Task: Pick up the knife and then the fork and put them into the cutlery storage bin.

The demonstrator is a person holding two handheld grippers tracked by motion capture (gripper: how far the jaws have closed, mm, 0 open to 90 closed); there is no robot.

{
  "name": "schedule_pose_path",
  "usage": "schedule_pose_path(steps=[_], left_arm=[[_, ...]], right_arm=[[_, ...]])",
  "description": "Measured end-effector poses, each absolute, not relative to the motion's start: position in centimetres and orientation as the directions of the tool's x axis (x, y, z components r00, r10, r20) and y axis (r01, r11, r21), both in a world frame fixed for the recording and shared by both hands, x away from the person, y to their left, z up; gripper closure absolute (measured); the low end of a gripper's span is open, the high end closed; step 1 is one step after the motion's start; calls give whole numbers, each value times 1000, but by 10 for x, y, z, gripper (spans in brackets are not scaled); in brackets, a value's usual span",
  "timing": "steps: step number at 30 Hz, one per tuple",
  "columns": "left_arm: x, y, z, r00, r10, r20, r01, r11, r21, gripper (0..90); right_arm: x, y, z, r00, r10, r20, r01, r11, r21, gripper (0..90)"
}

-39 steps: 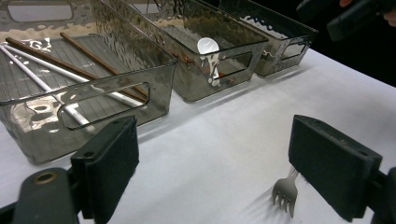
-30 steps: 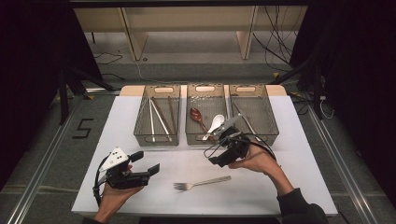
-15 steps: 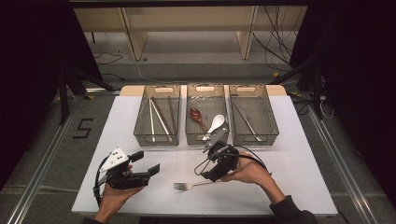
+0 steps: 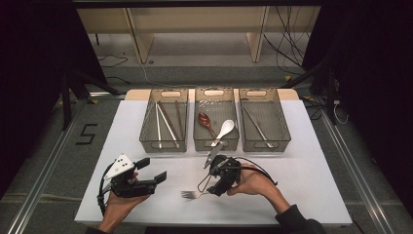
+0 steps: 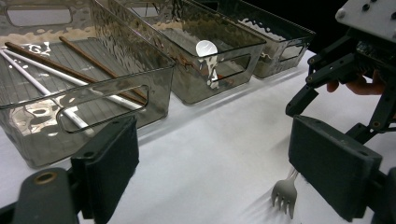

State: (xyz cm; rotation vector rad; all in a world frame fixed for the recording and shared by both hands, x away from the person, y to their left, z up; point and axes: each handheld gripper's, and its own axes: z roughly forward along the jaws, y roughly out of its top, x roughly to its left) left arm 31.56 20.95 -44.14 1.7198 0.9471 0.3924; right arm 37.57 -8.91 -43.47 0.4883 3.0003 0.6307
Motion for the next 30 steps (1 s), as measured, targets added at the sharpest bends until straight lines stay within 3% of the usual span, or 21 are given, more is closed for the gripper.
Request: schedule_pose_path(steps=[17,30], left_arm=[[316,209,-441,631,752,-190,399,-104,911,157],[316,209,-441,633,751,-188,399,-108,911,157]], right_arm=[[372,-81,-454,-970,245,15,239,929,283,536],[372,-79,-459,-972,234,0,227,943,244,624]])
